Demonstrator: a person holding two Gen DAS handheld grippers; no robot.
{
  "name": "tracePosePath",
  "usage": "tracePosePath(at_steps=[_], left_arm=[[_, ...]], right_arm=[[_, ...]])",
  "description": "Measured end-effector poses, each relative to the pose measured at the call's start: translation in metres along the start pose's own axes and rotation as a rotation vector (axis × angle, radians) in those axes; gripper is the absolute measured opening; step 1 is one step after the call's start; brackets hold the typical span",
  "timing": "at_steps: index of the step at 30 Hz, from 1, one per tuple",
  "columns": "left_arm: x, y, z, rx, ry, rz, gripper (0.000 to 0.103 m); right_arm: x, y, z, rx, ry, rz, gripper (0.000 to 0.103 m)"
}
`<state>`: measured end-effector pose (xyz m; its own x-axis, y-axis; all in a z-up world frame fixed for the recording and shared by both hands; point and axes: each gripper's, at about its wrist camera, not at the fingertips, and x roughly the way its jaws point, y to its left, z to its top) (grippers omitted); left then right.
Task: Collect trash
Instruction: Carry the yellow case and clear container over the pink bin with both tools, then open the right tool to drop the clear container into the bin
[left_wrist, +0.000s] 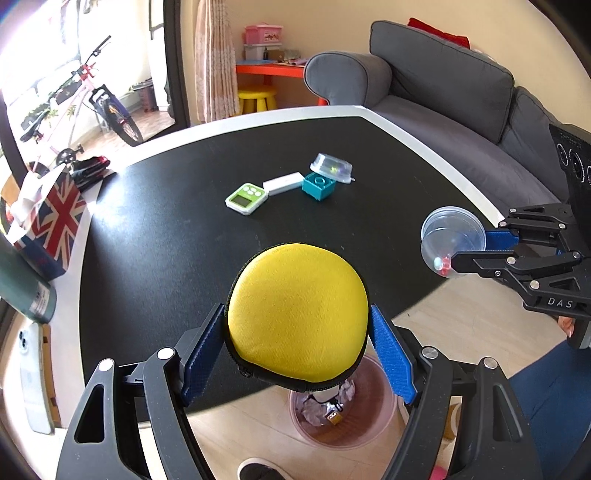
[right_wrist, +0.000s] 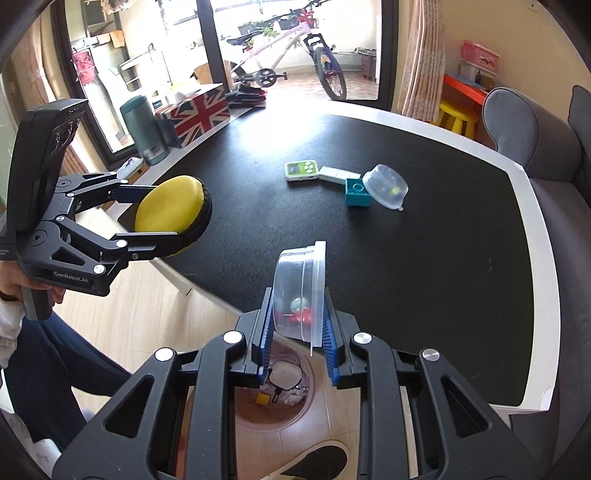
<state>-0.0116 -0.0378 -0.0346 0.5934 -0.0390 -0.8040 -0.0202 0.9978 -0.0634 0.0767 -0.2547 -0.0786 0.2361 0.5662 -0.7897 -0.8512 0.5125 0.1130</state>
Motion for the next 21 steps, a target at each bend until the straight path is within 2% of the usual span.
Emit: tracePosePath(at_steps=[11, 17, 21], left_arm=[[-0.001, -0.005, -0.034, 0.005, 0.063, -0.048, 0.074], [0.007, -0.010, -0.051, 0.018, 0.119, -0.075, 0.074], [0.006, -0.010, -0.054, 0.019, 0.123, -0.075, 0.074]], right_arm=[[-0.001, 0.019, -0.020, -0.068, 0.038, 0.071, 0.023], [0.009, 0.031, -0.035, -0.106, 0.100, 0.121, 0.023], [0.013, 0.038, -0.042, -0.118, 0.123, 0.151, 0.023]])
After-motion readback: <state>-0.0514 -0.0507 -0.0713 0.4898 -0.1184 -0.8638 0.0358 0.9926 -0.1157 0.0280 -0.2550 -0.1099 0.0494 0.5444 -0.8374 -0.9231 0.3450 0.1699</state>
